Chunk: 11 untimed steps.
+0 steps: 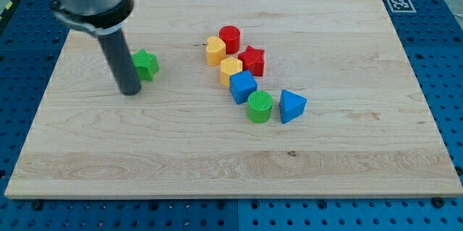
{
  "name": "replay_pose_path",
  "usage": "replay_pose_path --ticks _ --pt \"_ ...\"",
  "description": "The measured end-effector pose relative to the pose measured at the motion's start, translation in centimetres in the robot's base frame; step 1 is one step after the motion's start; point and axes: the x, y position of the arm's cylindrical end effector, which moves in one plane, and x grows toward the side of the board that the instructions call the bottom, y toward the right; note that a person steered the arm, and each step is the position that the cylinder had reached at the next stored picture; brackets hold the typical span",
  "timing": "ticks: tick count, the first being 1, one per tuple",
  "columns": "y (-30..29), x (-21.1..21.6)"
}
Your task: Push the green star into the yellow heart
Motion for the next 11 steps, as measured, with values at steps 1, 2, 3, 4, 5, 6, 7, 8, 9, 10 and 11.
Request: replay_pose_path --ticks 1,2,3,4,5,6,7,8,9,10,11 --pt "-1.2 -0.4" --pt "-1.2 -4.8" --pt "-0.3 -5.4" --pt "1.6 -5.5" --pt "3.2 -5.6" --pt "3.9 -5.6" --pt "5.4 -5.6" --pt "6.9 -5.6" --pt "8.3 -5.6" --pt "9.9 -5.6" --pt "10.8 -5.6"
